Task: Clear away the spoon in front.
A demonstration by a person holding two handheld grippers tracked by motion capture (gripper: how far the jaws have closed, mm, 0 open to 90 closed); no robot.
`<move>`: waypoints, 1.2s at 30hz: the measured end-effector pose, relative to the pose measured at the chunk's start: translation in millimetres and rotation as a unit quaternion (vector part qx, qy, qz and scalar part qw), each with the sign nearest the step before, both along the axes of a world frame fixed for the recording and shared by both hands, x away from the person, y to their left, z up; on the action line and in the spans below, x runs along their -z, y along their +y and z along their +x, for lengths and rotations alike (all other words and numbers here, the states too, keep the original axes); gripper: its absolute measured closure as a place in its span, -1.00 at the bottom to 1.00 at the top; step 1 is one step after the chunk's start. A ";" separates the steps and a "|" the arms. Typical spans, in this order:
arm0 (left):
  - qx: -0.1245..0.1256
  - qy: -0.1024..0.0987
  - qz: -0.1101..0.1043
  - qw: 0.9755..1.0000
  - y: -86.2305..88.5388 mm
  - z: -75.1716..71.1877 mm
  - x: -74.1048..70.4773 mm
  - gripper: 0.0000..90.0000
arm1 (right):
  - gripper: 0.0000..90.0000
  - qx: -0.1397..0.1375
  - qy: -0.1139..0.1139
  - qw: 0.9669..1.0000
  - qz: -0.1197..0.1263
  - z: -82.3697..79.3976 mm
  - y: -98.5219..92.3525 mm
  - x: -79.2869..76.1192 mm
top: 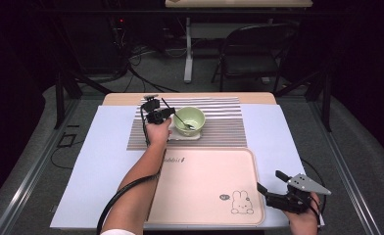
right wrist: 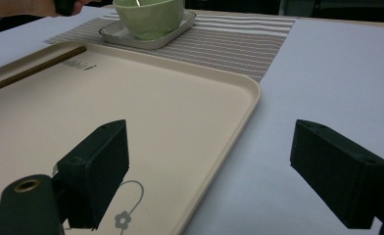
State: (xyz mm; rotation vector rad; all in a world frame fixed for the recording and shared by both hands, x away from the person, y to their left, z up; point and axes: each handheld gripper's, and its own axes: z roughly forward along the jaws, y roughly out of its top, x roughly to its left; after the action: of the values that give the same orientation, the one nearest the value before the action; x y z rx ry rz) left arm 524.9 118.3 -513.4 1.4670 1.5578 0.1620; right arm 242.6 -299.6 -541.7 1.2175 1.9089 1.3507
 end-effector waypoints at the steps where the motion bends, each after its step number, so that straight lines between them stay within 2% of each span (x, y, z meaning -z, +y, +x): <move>1: -0.002 0.000 -0.003 1.000 -0.1 -0.3 -0.2 0.86 | -0.69 0.000 0.001 1.000 0.000 0.0 0.2 0.0; 11: 0.001 -0.012 -0.017 1.000 -0.8 -1.5 -5.6 0.93 | -0.69 0.000 0.001 1.000 0.000 0.2 0.0 0.2; 17: 0.004 -0.012 -0.031 0.999 0.3 -2.5 -8.3 0.97 | -0.69 0.000 0.001 1.000 0.000 0.3 0.0 0.3; 31: 0.008 -0.035 -0.013 0.999 8.2 -8.2 -25.4 0.99 | -0.69 0.001 0.002 1.000 -0.001 0.6 0.2 0.5; 36: 0.011 -0.038 -0.019 0.999 10.5 -11.5 -36.3 0.99 | -0.69 0.001 0.001 1.000 0.000 0.6 0.1 0.4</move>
State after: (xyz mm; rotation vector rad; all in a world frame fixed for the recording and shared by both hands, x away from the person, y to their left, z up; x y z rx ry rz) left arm 513.4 128.8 -477.1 1.4317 1.4756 0.1710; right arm 243.2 -299.5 -542.1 1.2214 1.9093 1.3485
